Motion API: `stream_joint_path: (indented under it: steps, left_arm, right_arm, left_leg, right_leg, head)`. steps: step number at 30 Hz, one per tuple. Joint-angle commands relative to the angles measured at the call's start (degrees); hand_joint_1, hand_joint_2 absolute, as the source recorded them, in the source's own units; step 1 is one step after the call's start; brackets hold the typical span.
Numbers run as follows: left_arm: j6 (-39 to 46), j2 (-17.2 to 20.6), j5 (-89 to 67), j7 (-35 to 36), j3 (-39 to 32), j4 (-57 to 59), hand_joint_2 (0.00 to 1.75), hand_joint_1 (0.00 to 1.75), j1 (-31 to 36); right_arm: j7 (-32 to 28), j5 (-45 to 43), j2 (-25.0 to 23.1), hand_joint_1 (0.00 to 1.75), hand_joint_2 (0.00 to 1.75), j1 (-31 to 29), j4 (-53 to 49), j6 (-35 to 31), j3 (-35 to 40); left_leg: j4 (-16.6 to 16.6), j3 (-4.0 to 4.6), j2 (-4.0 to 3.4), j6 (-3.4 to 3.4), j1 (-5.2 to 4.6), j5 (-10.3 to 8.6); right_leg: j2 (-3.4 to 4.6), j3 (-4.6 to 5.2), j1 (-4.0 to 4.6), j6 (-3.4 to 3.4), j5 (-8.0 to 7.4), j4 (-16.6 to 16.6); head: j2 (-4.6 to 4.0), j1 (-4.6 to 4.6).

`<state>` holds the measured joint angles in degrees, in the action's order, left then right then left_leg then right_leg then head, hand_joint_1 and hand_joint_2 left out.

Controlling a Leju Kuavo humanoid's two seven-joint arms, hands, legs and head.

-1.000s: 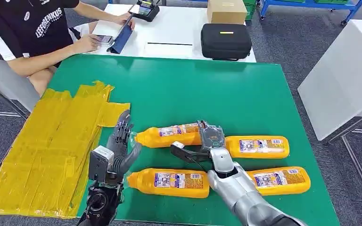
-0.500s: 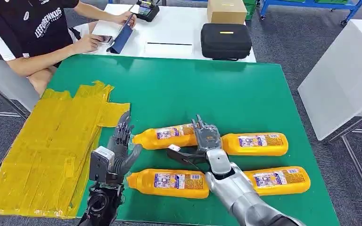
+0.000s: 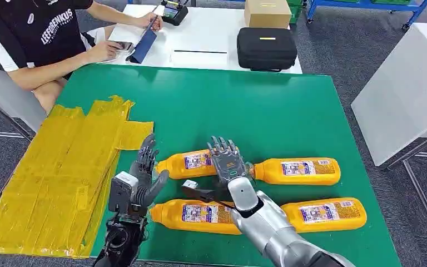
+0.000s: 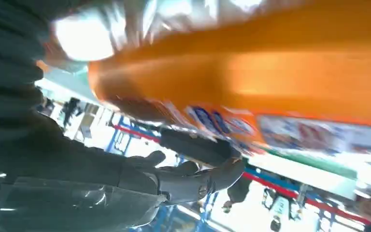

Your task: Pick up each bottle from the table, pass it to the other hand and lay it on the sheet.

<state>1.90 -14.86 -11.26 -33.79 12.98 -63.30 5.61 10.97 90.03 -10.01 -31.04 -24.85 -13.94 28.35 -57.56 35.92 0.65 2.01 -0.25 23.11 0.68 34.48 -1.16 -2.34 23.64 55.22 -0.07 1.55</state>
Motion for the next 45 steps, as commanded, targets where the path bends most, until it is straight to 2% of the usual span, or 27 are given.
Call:
stream_joint_path:
  steps: [1,14,15,18,20,32,38,39,40,41,42,43,45]
  left_arm:
    - [-0.5,0.9,-0.1,0.2,-0.3,5.2,1.75,0.0,4.0]
    - [-0.5,0.9,-0.1,0.2,-0.2,5.3,1.75,0.0,4.0]
    - [-0.5,0.9,-0.1,0.2,-0.2,5.4,1.75,0.0,4.0]
    - [-0.8,0.9,-0.2,0.3,0.3,5.8,1.75,0.0,4.6]
    - [-1.0,0.9,-0.3,0.3,0.7,5.7,1.75,0.0,4.8]
    - [-1.4,1.3,0.0,0.2,2.4,5.6,1.75,0.0,5.2]
    - [-1.3,1.6,0.3,0.0,2.9,4.1,1.75,0.0,4.4]
    - [-1.3,1.7,0.3,-0.1,2.9,3.9,1.75,0.0,4.2]
    - [-1.2,1.8,0.4,-0.1,3.0,3.7,1.75,0.0,4.0]
    - [-1.2,1.9,0.4,-0.1,3.0,3.7,1.75,0.0,3.8]
    - [-1.2,1.9,0.4,-0.1,3.0,3.7,1.75,0.0,3.7]
    - [-1.3,1.8,0.4,-0.1,3.1,3.7,1.75,0.0,3.7]
    - [-1.3,1.8,0.4,0.0,3.3,4.0,1.75,0.0,4.1]
  right_arm:
    - [-4.0,-2.5,-1.1,0.0,1.75,-4.5,2.3,3.8,4.9]
    - [-4.1,-2.6,-1.0,0.0,1.75,-4.6,2.3,3.7,4.9]
    - [-5.8,-3.9,-1.1,0.0,1.75,-4.4,2.4,4.0,4.0]
    - [-11.4,-9.2,-1.2,0.0,1.75,-5.6,4.3,7.0,0.6]
    - [-12.6,-12.4,-0.9,0.0,1.75,-6.8,5.9,9.8,-1.7]
    - [-10.9,-20.8,3.6,0.0,1.75,-8.7,10.5,19.6,-10.5]
    - [-11.4,-22.1,4.0,0.0,1.75,-9.3,11.0,21.0,-12.3]
    - [-11.3,-22.0,3.9,0.0,1.75,-9.4,11.0,20.9,-12.2]
    - [-11.1,-21.6,3.7,0.26,1.75,-9.4,11.0,20.6,-11.9]
    - [-10.5,-20.9,3.6,0.72,1.75,-9.4,11.0,20.2,-11.3]
    - [-10.1,-20.4,3.5,1.1,1.75,-9.4,10.9,20.0,-10.9]
    - [-9.8,-20.2,3.5,1.36,1.75,-9.3,10.8,19.7,-10.8]
    - [-9.2,-19.4,3.5,1.48,1.75,-9.0,10.8,19.1,-10.2]
  left_leg:
    - [0.0,-0.23,-0.08,-0.13,0.02,0.11]
    - [0.0,-0.29,-0.07,-0.12,0.02,0.13]
    - [0.0,-0.22,-0.05,-0.1,0.01,0.09]
    - [0.0,-0.22,-0.02,-0.11,0.01,0.09]
    - [0.0,-0.27,-0.02,-0.12,0.0,0.11]
    - [0.0,-0.34,0.15,-0.1,-0.01,0.09]
    - [0.0,-0.2,0.06,-0.06,-0.01,0.03]
    - [0.0,-0.39,0.07,-0.12,0.0,0.1]
    - [0.0,-0.34,0.02,-0.11,0.0,0.1]
    - [0.0,-0.33,0.01,-0.1,-0.01,0.08]
    - [0.0,-0.39,-0.01,-0.13,0.0,0.12]
    - [0.0,-0.2,0.0,-0.05,-0.01,0.02]
    - [0.0,-0.35,0.01,-0.09,0.01,0.08]
  right_leg:
    - [-0.01,-0.2,0.04,0.13,0.1,0.0]
    - [-0.03,-0.27,0.04,0.13,0.13,0.0]
    - [-0.03,-0.2,0.02,0.11,0.09,0.0]
    - [-0.07,-0.2,0.03,0.11,0.11,0.0]
    - [-0.08,-0.25,0.02,0.13,0.13,0.0]
    - [-0.25,-0.38,0.01,0.1,0.16,0.0]
    - [-0.12,-0.22,0.01,0.06,0.05,0.0]
    - [-0.19,-0.41,0.03,0.13,0.14,0.0]
    - [-0.12,-0.35,0.03,0.12,0.12,0.0]
    - [-0.1,-0.33,0.02,0.1,0.1,0.0]
    - [-0.1,-0.39,0.03,0.13,0.13,0.0]
    - [-0.06,-0.21,0.01,0.05,0.03,0.0]
    - [-0.1,-0.35,0.03,0.1,0.09,0.0]
  head:
    - [0.0,-0.02]
    - [0.0,0.0]
    - [0.0,0.0]
    - [0.0,0.0]
    - [0.0,0.0]
    - [0.0,0.0]
    - [0.0,0.0]
    - [0.0,0.0]
    - [0.0,0.0]
    - [0.0,0.0]
    - [0.0,0.0]
    - [0.0,0.0]
    - [0.0,0.0]
